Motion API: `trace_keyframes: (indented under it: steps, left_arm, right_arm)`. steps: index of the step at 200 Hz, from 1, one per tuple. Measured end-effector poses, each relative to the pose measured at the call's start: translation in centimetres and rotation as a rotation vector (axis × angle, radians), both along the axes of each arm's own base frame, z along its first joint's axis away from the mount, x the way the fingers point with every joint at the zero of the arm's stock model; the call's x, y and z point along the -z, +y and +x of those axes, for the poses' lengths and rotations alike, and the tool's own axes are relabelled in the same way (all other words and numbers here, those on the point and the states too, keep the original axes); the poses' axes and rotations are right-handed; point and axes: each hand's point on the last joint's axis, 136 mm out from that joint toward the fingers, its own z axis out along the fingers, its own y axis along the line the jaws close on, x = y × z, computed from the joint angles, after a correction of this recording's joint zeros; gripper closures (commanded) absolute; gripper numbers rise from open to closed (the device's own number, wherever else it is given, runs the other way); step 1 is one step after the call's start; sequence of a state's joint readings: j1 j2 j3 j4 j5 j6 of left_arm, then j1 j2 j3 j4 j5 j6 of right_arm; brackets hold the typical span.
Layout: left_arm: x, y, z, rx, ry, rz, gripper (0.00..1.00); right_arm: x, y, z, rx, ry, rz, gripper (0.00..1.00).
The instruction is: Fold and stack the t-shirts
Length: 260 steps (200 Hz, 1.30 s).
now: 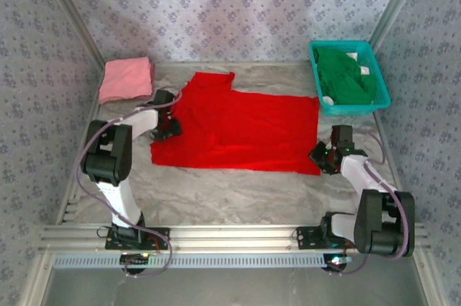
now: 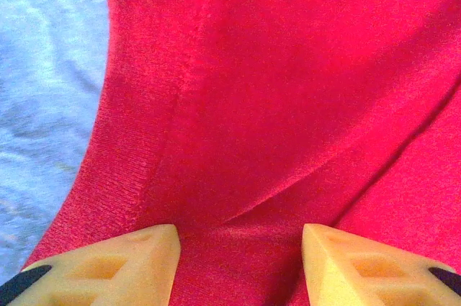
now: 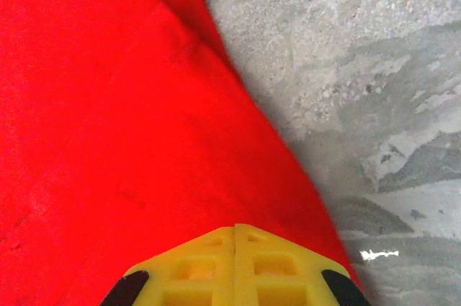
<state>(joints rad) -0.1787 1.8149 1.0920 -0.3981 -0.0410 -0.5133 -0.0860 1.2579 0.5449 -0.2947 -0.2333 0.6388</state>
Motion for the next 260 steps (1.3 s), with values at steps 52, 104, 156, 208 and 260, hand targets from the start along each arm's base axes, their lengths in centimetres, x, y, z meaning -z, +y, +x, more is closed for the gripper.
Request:
trace_keyframes:
  steps: [52,104,156,208,260]
  left_arm:
    - [0.1,2.0,-3.6,-0.093,-0.010,-0.068,0.49]
    - [-0.8,2.0,-8.8,-0.140,0.013,-0.116,0.48]
    - [-6.7,1.0,-7.4,-0.102,-0.117,-0.109,0.44]
    - [-3.5,-0.2,-9.2,-0.087,-0.060,-0.124,0.44]
    - [0.3,-0.6,-8.4,-0.112,-0.012,-0.138,0.44]
  right_arm:
    - [1.7,0.0,-0.7,0.044,0.052,0.040,1.00]
    - [0.7,0.4,-1.9,0.043,0.032,0.039,1.00]
    - [-4.5,1.8,0.3,-0.040,-0.086,-0.038,1.00]
    - [-2.6,3.9,0.6,-0.124,0.005,-0.044,0.99]
    - [1.2,4.5,-1.0,-0.134,0.123,-0.016,1.00]
